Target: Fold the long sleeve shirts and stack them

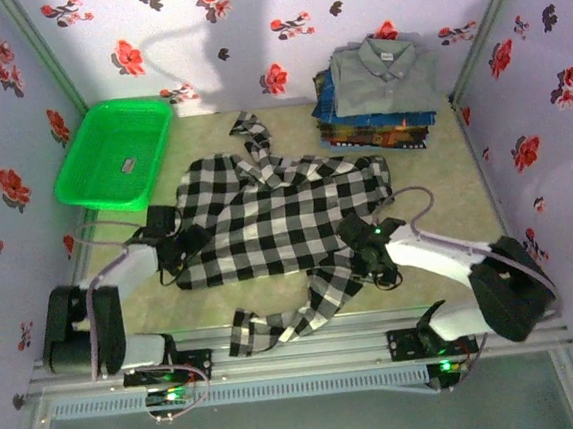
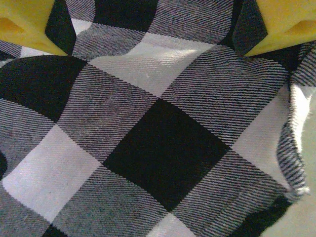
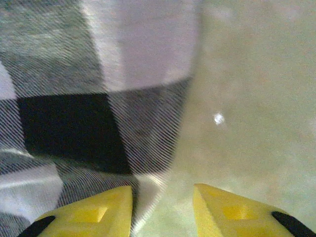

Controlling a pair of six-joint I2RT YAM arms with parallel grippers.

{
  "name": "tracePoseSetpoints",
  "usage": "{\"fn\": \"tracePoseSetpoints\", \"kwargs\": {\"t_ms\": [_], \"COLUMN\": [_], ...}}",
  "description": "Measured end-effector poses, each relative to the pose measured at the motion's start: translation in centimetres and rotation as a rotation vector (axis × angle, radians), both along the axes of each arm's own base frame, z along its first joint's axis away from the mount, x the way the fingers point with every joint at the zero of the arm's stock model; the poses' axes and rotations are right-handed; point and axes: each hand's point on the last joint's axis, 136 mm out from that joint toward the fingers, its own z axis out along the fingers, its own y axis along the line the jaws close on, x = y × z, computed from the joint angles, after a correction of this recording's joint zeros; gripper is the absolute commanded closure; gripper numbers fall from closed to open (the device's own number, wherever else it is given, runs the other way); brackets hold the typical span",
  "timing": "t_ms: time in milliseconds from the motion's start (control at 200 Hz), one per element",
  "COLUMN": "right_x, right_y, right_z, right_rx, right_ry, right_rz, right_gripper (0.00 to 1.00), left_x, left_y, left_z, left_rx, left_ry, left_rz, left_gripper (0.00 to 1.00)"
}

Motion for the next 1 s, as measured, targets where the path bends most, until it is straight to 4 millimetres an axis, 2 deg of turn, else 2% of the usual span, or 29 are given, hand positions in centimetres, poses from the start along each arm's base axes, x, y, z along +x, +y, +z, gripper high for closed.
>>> {"fn": "tracePoseSetpoints", "kwargs": {"t_ms": [55,110,155,220,295,340,345,365,405,505,570,605,615,620,680,715,790,865,930,1005], "right_x": [-0.2,0.2,1.0,3.8,8.3,11.8,12.5,13.9,17.4,24.6,29.5,32.0,32.0,32.7,35.1,36.3,37.0,37.3,37.3,37.4], "right_y": [-0.1,0.1,0.6,2.8,6.4,9.3,10.0,10.8,13.4,17.9,20.3,21.3,21.3,21.5,22.0,22.2,22.0,21.7,22.2,23.6], "right_z": [1.1,2.8,4.3,7.7,12.4,15.2,16.0,16.6,18.7,20.4,20.3,19.5,19.5,19.0,17.0,15.3,11.5,8.9,8.0,8.2], "right_rx": [0.013,0.032,0.044,0.096,0.149,0.184,0.196,0.199,0.228,0.265,0.3,0.322,0.322,0.327,0.357,0.378,0.42,0.454,0.487,0.532], "right_ry": [-0.022,-0.058,-0.093,-0.177,-0.268,-0.325,-0.344,-0.359,-0.421,-0.482,-0.517,-0.532,-0.532,-0.536,-0.528,-0.513,-0.44,-0.394,-0.386,-0.406], "right_rz": [-0.005,-0.011,0.003,0.036,0.11,0.166,0.183,0.191,0.237,0.321,0.368,0.389,0.389,0.396,0.411,0.414,0.411,0.404,0.411,0.436], "right_gripper": [0.47,0.39,0.32,0.27,0.25,0.25,0.25,0.25,0.25,0.26,0.26,0.26,0.27,0.27,0.27,0.27,0.27,0.27,0.27,0.27], "left_x": [-1.8,-2.7,-3.0,-2.5,-0.4,1.1,1.3,2.1,3.2,4.8,4.9,4.9,4.9,4.9,4.8,4.8,4.5,3.8,3.0,2.0], "left_y": [0.5,0.7,0.9,0.9,0.2,-0.7,-0.8,-1.2,-2.2,-4.7,-6.2,-7.1,-7.2,-7.2,-8.2,-8.4,-8.4,-8.2,-8.0,-7.9], "left_z": [0.4,1.4,2.8,5.2,8.6,10.2,10.3,11.0,11.5,10.4,9.0,8.1,7.9,7.9,6.6,6.0,4.8,3.7,2.4,1.2], "left_rx": [0.005,0.007,0.003,-0.003,-0.032,-0.061,-0.064,-0.082,-0.105,-0.146,-0.156,-0.16,-0.16,-0.16,-0.16,-0.158,-0.153,-0.149,-0.142,-0.137], "left_ry": [0.031,0.028,0.009,-0.029,-0.103,-0.145,-0.148,-0.171,-0.195,-0.183,-0.148,-0.127,-0.121,-0.121,-0.092,-0.079,-0.059,-0.036,-0.005,0.032], "left_rz": [0.024,0.034,0.046,0.049,0.029,-0.001,-0.004,-0.02,-0.052,-0.137,-0.189,-0.217,-0.221,-0.221,-0.246,-0.251,-0.249,-0.244,-0.239,-0.238], "left_gripper": [0.07,0.04,0.02,0.01,0.01,0.02,0.02,0.02,0.03,0.04,0.05,0.06,0.06,0.06,0.07,0.07,0.07,0.07,0.07,0.07]}}
